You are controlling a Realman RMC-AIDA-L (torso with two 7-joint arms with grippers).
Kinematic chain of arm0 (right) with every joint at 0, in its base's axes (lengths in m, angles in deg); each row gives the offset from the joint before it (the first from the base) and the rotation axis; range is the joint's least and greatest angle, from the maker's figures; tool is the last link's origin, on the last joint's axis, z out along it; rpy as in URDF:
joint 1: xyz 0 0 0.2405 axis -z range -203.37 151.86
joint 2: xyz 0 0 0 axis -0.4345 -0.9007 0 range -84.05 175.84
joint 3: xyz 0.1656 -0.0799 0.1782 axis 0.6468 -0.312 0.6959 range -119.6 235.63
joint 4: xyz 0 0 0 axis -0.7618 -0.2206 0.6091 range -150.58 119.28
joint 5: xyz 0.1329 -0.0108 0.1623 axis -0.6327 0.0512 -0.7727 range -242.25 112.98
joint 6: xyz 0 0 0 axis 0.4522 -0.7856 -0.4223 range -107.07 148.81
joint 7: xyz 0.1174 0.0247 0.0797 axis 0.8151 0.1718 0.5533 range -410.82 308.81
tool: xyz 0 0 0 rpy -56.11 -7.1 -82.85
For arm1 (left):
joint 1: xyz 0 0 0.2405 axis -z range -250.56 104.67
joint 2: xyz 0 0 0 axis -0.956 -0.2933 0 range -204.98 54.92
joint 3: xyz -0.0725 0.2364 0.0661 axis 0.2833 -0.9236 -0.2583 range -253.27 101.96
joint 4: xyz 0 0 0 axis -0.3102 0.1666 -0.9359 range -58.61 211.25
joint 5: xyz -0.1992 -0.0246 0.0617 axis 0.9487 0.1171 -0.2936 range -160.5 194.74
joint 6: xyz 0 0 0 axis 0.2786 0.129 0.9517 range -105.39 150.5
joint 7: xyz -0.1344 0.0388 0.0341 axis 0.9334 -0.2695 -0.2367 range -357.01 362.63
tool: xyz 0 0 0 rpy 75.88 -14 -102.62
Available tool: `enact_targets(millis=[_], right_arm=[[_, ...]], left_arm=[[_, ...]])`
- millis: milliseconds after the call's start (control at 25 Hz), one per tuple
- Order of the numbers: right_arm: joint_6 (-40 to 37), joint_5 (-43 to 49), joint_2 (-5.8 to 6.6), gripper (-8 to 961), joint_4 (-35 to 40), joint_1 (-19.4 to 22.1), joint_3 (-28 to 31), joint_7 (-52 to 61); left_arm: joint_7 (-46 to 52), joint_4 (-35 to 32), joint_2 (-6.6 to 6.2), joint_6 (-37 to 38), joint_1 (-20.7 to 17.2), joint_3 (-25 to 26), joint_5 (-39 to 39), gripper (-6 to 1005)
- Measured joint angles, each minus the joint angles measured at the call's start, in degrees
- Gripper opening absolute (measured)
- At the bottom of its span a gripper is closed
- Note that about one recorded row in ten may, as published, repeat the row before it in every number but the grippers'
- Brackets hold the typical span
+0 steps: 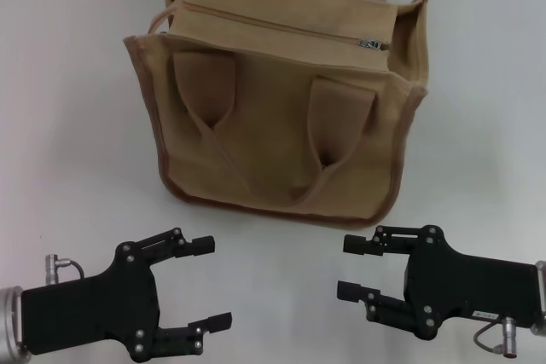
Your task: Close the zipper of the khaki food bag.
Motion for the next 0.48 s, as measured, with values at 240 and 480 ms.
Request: enact_targets(millis=[240, 480], right_arm=[[0.08, 0.0, -0.01, 501, -0.75, -0.72, -0.06, -0.02], [0.01, 0.0, -0.01, 501, -0.81, -1.05, -0.14, -0.05]], left_arm=[[0.05, -0.03, 0.1, 0.84, 0.2, 0.0, 0.0, 827], [0.05, -0.03, 0.12, 1.03, 0.2, -0.02, -0.01, 827]])
